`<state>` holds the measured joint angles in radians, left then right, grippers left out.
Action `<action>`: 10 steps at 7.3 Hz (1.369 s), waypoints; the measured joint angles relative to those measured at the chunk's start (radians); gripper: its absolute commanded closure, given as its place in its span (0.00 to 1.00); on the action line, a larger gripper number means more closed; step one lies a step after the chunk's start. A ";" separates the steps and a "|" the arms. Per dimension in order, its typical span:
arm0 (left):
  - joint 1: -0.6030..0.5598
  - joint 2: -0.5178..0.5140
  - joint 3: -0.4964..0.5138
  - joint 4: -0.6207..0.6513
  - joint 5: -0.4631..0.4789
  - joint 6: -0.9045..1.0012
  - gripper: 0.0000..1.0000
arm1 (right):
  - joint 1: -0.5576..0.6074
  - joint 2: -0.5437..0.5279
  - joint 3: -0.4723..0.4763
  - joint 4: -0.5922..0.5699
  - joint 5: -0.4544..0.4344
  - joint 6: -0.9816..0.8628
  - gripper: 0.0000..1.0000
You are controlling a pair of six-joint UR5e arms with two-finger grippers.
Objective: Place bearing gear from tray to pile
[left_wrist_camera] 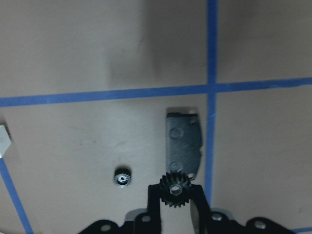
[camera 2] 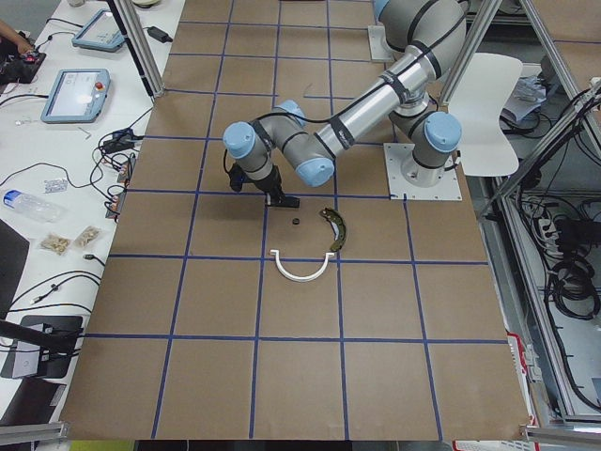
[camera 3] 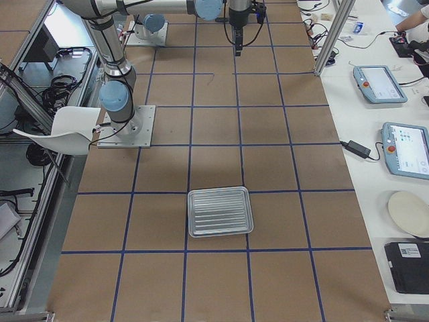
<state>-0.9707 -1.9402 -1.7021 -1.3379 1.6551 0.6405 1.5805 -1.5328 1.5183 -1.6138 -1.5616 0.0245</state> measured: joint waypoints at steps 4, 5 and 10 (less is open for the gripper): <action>0.061 -0.005 -0.126 0.172 0.020 0.093 1.00 | 0.001 -0.001 0.002 0.000 0.001 0.001 0.00; 0.075 -0.010 -0.136 0.182 0.043 0.105 1.00 | 0.001 -0.001 0.002 0.000 0.000 0.001 0.00; 0.092 -0.024 -0.181 0.194 0.061 0.114 0.99 | 0.001 -0.001 0.002 0.004 0.000 0.000 0.00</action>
<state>-0.8784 -1.9639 -1.8829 -1.1440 1.7163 0.7541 1.5815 -1.5340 1.5202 -1.6097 -1.5620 0.0245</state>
